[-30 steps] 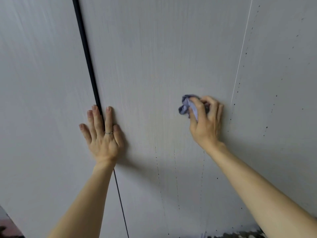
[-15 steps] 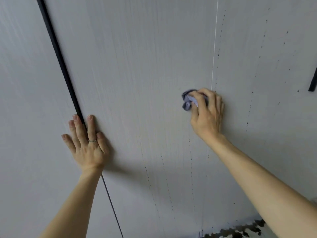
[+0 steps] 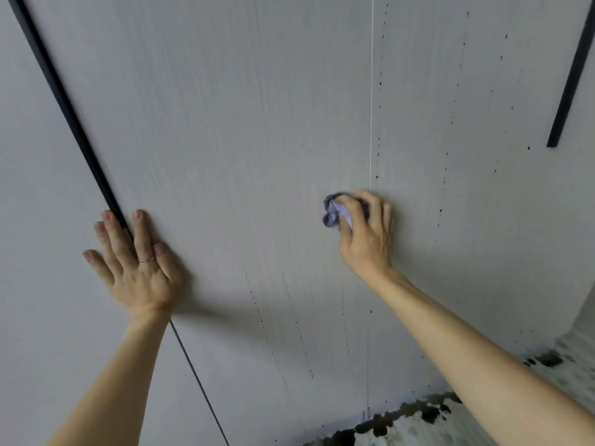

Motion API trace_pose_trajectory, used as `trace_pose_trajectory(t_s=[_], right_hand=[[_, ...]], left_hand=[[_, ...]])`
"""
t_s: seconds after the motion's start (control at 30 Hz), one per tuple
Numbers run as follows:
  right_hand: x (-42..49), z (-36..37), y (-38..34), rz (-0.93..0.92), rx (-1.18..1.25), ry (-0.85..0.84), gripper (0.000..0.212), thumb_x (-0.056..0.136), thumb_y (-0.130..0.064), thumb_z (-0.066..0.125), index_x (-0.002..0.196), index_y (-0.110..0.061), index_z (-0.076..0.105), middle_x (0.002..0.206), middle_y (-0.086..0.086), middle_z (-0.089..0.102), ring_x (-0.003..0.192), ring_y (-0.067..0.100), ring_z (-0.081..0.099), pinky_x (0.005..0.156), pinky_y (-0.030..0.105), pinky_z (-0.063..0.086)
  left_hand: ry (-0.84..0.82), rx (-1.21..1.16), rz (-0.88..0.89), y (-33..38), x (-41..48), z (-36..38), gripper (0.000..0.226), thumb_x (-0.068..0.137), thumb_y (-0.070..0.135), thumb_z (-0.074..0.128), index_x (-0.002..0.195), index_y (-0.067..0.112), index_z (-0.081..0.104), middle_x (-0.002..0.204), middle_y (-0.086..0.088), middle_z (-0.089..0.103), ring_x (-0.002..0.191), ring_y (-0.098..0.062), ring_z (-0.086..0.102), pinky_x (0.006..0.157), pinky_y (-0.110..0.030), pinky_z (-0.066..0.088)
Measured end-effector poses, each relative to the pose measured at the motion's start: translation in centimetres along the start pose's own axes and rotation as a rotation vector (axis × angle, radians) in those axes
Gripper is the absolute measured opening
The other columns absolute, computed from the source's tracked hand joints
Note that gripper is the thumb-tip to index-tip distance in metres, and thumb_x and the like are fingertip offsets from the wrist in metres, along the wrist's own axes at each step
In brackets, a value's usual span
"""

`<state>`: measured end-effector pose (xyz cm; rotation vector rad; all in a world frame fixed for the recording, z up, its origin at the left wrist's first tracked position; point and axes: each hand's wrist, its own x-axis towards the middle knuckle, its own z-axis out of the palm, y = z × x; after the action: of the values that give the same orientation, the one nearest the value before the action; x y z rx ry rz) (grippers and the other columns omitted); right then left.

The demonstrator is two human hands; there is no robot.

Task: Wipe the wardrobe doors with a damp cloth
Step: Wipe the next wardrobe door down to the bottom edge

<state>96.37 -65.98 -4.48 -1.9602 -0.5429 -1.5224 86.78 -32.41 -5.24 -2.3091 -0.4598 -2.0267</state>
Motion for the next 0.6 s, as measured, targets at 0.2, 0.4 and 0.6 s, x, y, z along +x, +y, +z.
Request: trace_pose_trajectory(t_s=[0.2, 0.4, 0.6], right_hand=[[-6.3, 0.9, 0.5, 0.004, 0.005, -0.036, 0.036, 0.086, -0.006, 0.068, 0.113, -0.029, 0.062, 0.121, -0.001, 0.049, 0.097, 0.030, 0.048, 0.079, 0.039, 0.043], [-9.7, 0.1, 0.9, -0.152, 0.005, -0.319, 0.044, 0.075, -0.005, 0.079, 0.109, -0.028, 0.064, 0.117, -0.002, 0.049, 0.099, 0.024, 0.044, 0.077, 0.037, 0.040], [0.5, 1.4, -4.0, 0.030, 0.148, -0.018, 0.033, 0.086, -0.005, 0.069, 0.116, -0.018, 0.070, 0.116, 0.002, 0.053, 0.096, 0.029, 0.048, 0.079, 0.038, 0.044]], left_hand=[[0.016, 0.004, 0.010, 0.3, 0.0, 0.0, 0.058, 0.104, 0.024, 0.031, 0.160, 0.020, 0.018, 0.162, -0.024, 0.021, 0.152, -0.034, 0.012, 0.122, -0.038, -0.013], [0.010, 0.006, 0.005, 0.2, -0.1, 0.2, 0.059, 0.103, 0.023, 0.033, 0.161, 0.021, 0.017, 0.162, -0.024, 0.020, 0.153, -0.032, 0.012, 0.122, -0.038, -0.014], [0.005, 0.011, 0.001, 0.0, -0.2, 0.4, 0.058, 0.105, 0.028, 0.028, 0.161, 0.023, 0.013, 0.162, -0.023, 0.021, 0.152, -0.034, 0.014, 0.122, -0.040, -0.012]])
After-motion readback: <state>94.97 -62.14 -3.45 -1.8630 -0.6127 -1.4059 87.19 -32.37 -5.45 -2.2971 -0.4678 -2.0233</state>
